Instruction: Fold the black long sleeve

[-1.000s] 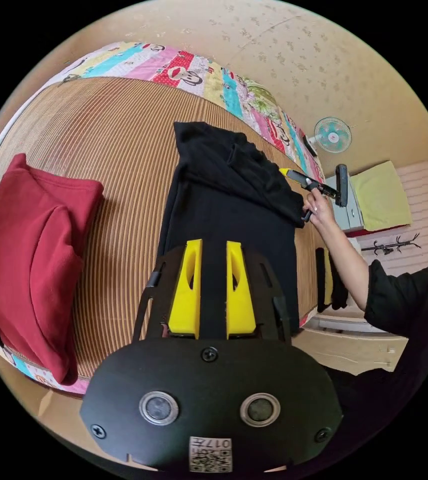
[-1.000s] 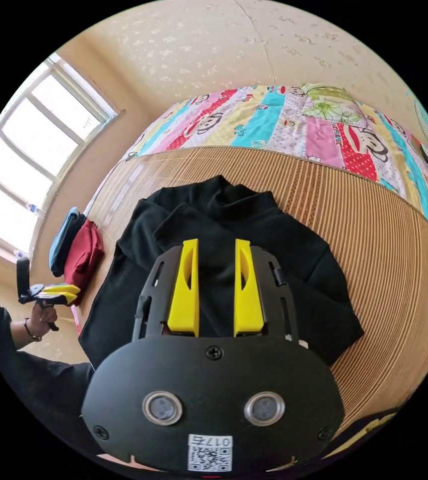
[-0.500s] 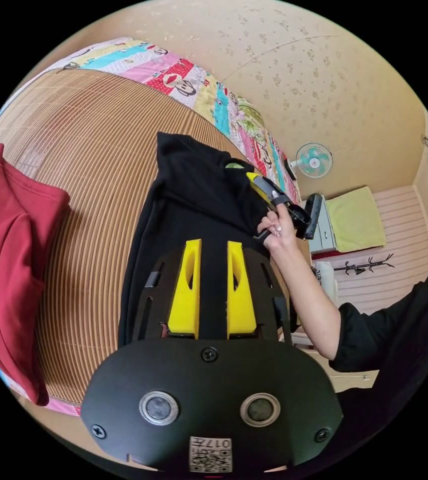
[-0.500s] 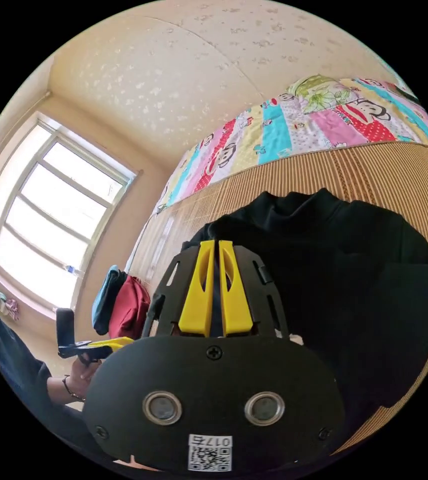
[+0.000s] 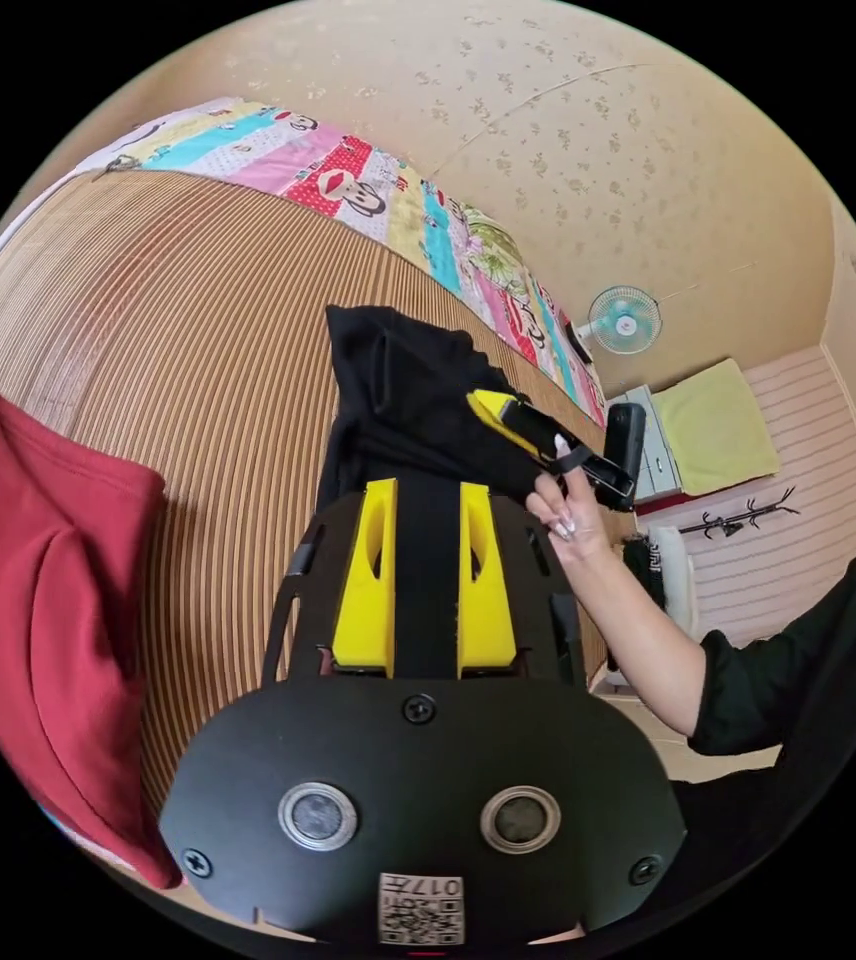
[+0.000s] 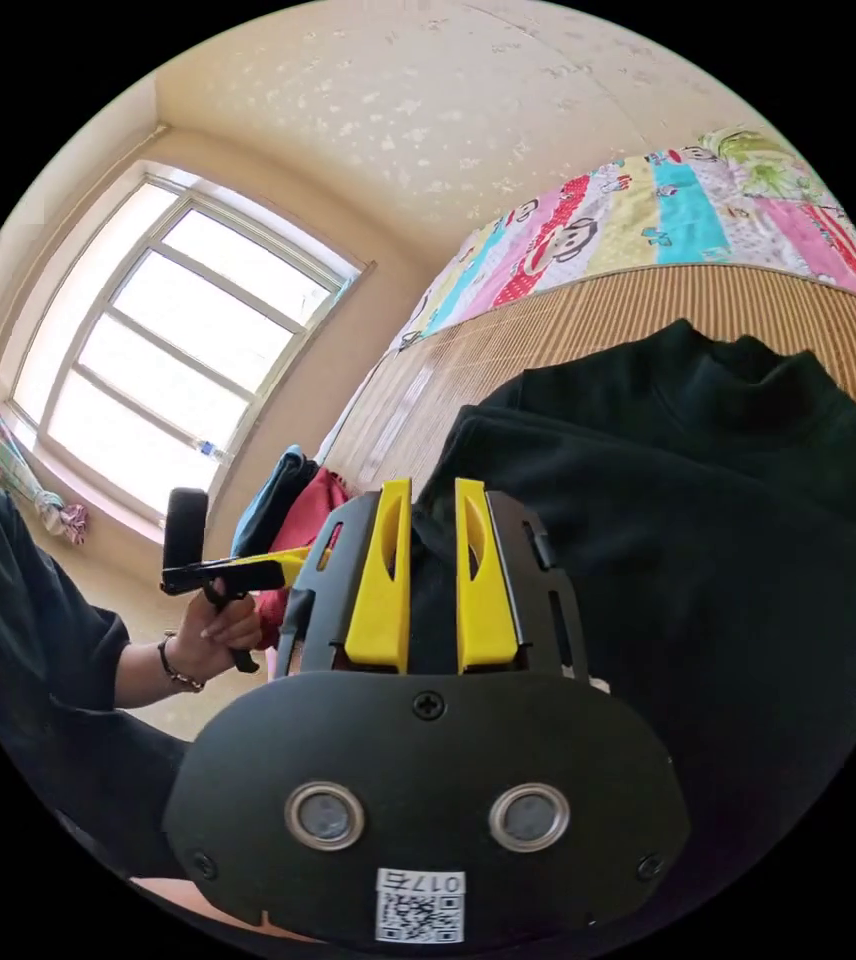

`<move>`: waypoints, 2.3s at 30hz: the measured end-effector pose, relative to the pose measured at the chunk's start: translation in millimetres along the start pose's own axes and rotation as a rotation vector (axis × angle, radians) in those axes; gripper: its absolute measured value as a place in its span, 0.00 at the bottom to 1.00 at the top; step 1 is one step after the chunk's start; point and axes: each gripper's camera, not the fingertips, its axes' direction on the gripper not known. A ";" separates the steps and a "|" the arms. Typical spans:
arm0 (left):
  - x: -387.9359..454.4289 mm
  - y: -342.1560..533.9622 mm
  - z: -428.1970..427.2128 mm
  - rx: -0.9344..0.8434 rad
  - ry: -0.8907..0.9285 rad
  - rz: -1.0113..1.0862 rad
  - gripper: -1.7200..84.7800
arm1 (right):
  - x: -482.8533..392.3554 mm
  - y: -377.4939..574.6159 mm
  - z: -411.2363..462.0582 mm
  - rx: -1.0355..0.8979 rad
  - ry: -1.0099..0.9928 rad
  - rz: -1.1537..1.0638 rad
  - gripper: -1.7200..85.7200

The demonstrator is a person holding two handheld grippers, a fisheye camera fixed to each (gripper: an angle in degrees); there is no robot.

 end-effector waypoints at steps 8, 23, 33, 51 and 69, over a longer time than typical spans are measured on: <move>8.7 -89.6 68.4 0.041 -0.107 0.090 0.14 | 52.6 25.7 -149.6 0.189 0.778 0.279 0.12; 15.3 -84.2 91.5 0.037 -0.277 0.033 0.07 | 111.2 -19.9 -117.6 0.198 0.877 0.447 0.08; -0.7 -26.6 67.3 0.072 -0.240 0.020 0.13 | 49.8 -56.4 -139.8 0.141 0.897 0.310 0.11; 5.9 58.1 56.2 -0.163 -0.243 0.131 0.12 | -97.3 -3.8 -184.9 0.000 0.654 0.355 0.09; -7.8 224.2 -10.4 -0.641 -0.170 -0.043 0.08 | -277.2 113.6 -221.8 -0.393 0.240 0.651 0.14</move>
